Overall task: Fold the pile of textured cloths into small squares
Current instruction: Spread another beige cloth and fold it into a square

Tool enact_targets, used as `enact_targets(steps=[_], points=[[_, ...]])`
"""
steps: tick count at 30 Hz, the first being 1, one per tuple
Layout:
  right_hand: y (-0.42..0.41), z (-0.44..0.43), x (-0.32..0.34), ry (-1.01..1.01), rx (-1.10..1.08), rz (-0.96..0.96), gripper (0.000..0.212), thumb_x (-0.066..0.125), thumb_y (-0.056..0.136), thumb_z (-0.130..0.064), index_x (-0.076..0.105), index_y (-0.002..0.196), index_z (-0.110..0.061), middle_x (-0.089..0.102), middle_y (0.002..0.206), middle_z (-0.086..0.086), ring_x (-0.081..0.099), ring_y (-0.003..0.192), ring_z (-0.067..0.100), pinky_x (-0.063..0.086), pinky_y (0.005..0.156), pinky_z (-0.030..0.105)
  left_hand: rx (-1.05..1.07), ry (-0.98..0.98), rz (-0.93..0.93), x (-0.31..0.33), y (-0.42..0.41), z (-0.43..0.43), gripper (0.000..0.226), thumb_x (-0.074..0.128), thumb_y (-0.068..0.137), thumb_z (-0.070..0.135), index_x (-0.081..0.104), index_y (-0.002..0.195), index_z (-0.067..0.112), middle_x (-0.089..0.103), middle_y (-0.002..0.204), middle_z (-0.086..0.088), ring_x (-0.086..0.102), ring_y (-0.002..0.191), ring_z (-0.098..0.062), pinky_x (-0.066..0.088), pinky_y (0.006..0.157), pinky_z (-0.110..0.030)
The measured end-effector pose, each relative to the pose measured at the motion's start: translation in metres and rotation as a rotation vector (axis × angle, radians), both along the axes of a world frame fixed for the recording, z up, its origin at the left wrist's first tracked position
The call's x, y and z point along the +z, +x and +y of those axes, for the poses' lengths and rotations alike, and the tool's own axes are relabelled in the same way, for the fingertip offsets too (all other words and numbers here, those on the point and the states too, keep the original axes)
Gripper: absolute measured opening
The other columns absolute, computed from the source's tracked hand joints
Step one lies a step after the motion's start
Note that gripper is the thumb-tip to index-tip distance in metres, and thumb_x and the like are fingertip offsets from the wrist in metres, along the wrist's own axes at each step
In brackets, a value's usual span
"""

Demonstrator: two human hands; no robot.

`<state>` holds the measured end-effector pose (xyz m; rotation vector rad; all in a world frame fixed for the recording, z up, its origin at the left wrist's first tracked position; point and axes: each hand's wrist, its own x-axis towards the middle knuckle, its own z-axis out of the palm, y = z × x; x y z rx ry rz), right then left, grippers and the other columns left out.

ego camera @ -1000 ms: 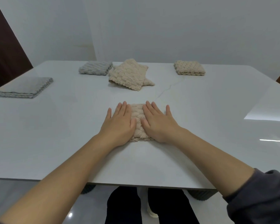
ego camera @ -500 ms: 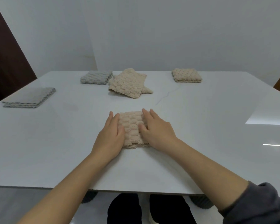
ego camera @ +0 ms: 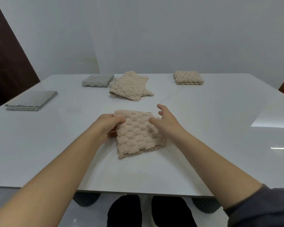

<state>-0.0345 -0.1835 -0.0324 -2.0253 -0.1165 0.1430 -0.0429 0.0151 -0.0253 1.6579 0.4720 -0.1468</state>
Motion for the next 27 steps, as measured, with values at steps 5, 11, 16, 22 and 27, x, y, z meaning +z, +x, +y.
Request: enact_targets(steps=[5, 11, 16, 22, 27], points=[[0.018, -0.012, -0.001, 0.185, -0.034, 0.245, 0.073, 0.067, 0.086, -0.043, 0.039, 0.145, -0.011, 0.057, 0.127, 0.008, 0.060, 0.107, 0.020, 0.048, 0.090, 0.033, -0.021, -0.239, -0.170, 0.002, -0.002, -0.004, 0.020, 0.054, 0.094, 0.007, 0.062, 0.112, 0.007, 0.071, 0.101, -0.010, 0.069, 0.083, -0.019, 0.056, 0.059, -0.027], [0.030, -0.036, 0.002, 0.369, -0.038, 0.444, 0.025, 0.069, 0.089, -0.018, 0.063, 0.106, -0.001, 0.073, 0.101, 0.013, 0.071, 0.089, 0.025, 0.059, 0.079, 0.037, 0.060, -0.233, -0.087, -0.002, 0.015, -0.029, 0.024, 0.053, 0.096, 0.015, 0.057, 0.119, 0.008, 0.071, 0.101, -0.011, 0.070, 0.084, -0.022, 0.056, 0.062, -0.031], [0.045, -0.077, -0.001, 0.251, -0.145, 0.343, 0.021, 0.069, 0.086, -0.023, 0.069, 0.100, -0.007, 0.074, 0.098, 0.013, 0.070, 0.095, 0.032, 0.053, 0.092, 0.052, -0.137, -0.012, 0.104, 0.001, 0.025, -0.077, 0.012, 0.047, 0.091, 0.019, 0.054, 0.099, 0.012, 0.061, 0.082, -0.006, 0.061, 0.064, -0.021, 0.055, 0.059, -0.030], [0.061, -0.158, 0.000, 0.404, -0.203, 0.333, 0.017, 0.058, 0.089, -0.013, 0.063, 0.101, -0.001, 0.070, 0.100, 0.018, 0.068, 0.089, 0.032, 0.052, 0.085, 0.044, -0.115, 0.036, 0.055, 0.010, 0.052, -0.155, 0.007, 0.050, 0.091, 0.013, 0.053, 0.086, 0.011, 0.058, 0.076, -0.006, 0.058, 0.062, -0.020, 0.050, 0.048, -0.026], [0.070, -0.238, 0.002, 0.519, -0.245, 0.263, 0.018, 0.053, 0.093, -0.008, 0.064, 0.107, -0.005, 0.069, 0.102, 0.011, 0.069, 0.081, 0.021, 0.059, 0.065, 0.030, -0.153, 0.044, -0.099, 0.003, 0.078, -0.232, 0.023, 0.050, 0.090, 0.010, 0.056, 0.111, 0.017, 0.065, 0.095, -0.007, 0.064, 0.078, -0.024, 0.058, 0.069, -0.037]])
